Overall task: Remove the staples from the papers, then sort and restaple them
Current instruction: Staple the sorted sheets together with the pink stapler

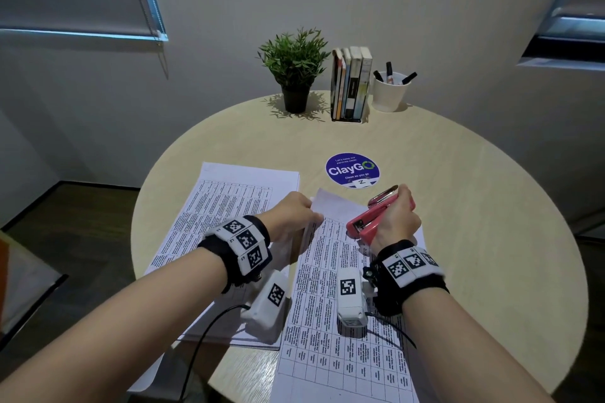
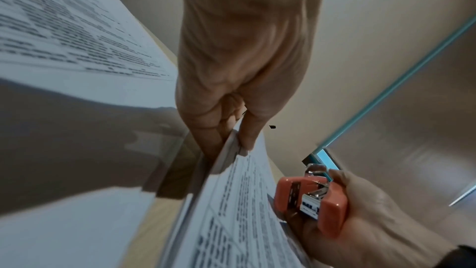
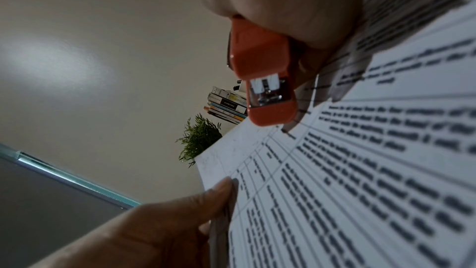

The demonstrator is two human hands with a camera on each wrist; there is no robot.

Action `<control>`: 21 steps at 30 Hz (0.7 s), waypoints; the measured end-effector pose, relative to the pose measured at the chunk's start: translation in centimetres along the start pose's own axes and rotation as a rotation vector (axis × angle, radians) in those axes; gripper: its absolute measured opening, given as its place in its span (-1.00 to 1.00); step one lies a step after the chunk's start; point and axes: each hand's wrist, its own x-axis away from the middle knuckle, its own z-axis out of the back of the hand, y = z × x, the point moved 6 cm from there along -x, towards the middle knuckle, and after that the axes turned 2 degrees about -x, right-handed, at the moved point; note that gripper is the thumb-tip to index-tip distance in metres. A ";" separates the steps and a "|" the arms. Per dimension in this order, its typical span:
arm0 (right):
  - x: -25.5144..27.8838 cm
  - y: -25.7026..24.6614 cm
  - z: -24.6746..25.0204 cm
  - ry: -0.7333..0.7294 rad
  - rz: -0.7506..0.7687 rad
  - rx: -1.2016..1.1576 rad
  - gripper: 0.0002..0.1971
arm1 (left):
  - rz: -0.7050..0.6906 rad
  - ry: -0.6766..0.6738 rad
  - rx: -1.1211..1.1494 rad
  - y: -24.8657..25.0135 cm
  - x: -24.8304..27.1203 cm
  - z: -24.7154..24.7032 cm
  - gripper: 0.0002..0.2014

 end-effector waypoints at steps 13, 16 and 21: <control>1.3 -6.3 -2.1 -0.120 0.295 -0.233 -0.60 | -0.086 0.061 0.097 -0.7 0.4 -0.3 -0.80; 1.4 -7.5 -3.1 -0.156 0.454 -0.176 -0.59 | -0.150 0.095 0.062 -0.2 0.8 -0.2 -0.77; 1.7 -6.2 -4.9 -0.241 0.478 -0.054 -0.62 | -0.250 0.108 0.024 1.5 1.7 -0.3 -0.80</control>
